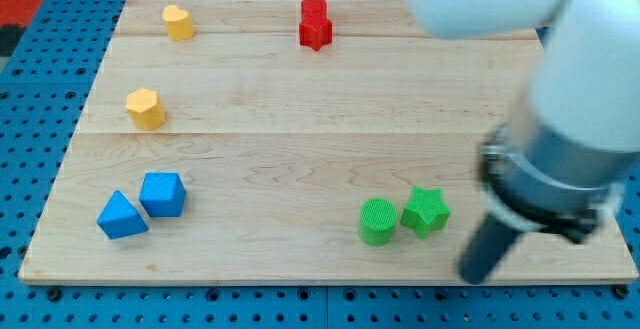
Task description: Move the green star and the green circle closely to each other
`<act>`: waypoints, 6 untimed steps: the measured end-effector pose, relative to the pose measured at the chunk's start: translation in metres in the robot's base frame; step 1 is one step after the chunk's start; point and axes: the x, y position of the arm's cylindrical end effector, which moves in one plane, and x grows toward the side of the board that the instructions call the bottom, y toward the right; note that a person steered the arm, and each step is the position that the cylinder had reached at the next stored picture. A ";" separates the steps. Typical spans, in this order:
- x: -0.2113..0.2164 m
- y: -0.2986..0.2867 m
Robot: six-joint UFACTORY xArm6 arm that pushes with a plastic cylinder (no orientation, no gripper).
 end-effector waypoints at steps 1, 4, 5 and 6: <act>-0.020 -0.070; -0.030 -0.009; -0.025 -0.006; -0.020 0.023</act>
